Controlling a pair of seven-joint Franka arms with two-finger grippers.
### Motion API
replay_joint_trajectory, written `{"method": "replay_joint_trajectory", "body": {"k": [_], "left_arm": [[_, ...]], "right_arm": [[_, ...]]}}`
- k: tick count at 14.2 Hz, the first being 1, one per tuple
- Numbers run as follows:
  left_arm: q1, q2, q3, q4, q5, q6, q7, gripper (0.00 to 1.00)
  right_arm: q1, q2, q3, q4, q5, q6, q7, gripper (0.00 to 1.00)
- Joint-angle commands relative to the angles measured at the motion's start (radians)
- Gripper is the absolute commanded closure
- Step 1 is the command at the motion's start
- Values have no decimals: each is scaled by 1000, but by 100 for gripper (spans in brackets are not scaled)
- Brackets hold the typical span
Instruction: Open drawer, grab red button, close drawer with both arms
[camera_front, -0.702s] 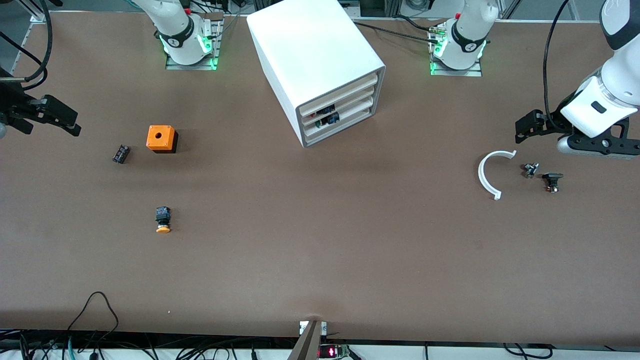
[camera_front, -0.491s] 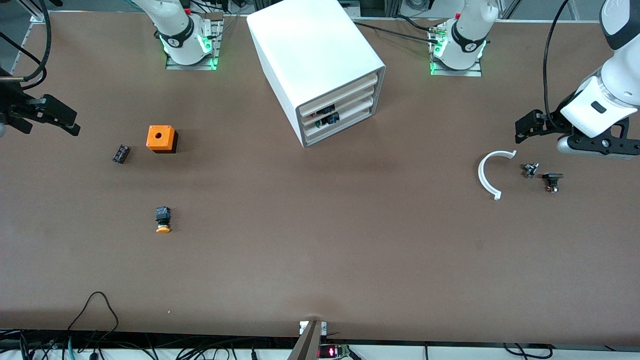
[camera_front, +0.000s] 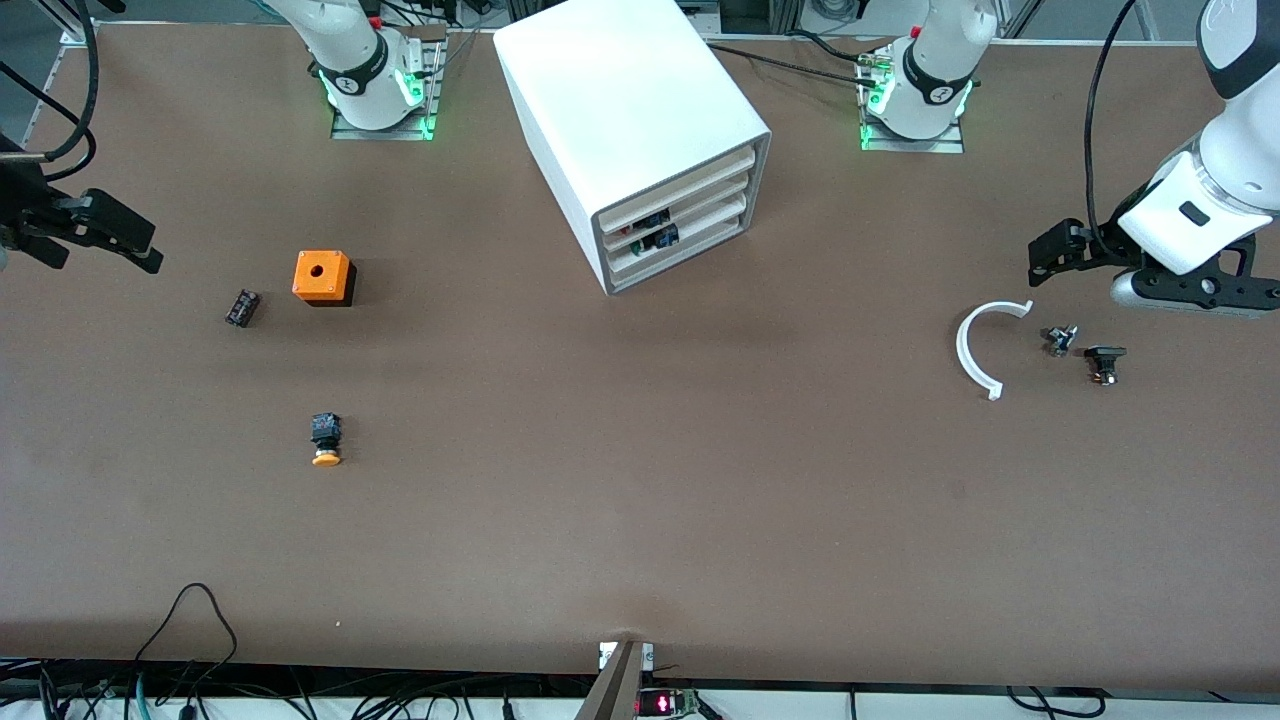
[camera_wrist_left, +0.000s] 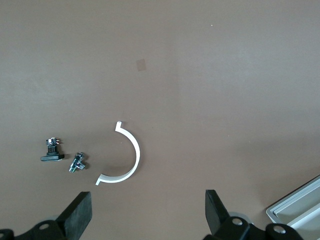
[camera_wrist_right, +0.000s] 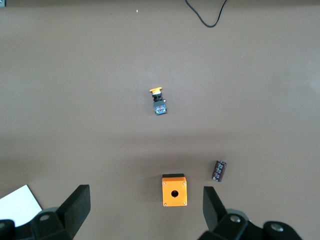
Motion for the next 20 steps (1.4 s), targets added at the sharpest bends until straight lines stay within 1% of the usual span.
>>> {"method": "replay_joint_trajectory", "body": {"k": [1, 5, 7, 10, 14, 17, 20], "left_arm": [[-11, -6, 6, 11, -3, -11, 10, 0], [-9, -4, 0, 11, -8, -11, 11, 0], [-11, -6, -1, 13, -8, -11, 8, 0], [-11, -6, -8, 13, -8, -11, 10, 0], [-11, -6, -14, 13, -8, -11, 7, 0], [-12, -4, -15, 13, -10, -11, 7, 0], [-11, 0, -37, 13, -10, -13, 7, 0]], "right_arm": [[-5, 0, 4, -29, 9, 10, 5, 0], [-11, 49, -6, -36, 16, 1, -2, 0], [-9, 54, -6, -84, 26, 16, 16, 0], [-3, 56, -5, -127, 37, 59, 16, 0], [24, 109, 4, -127, 35, 125, 28, 0], [55, 143, 4, -125, 31, 151, 129, 0], [78, 174, 4, -124, 32, 182, 179, 0]]}}
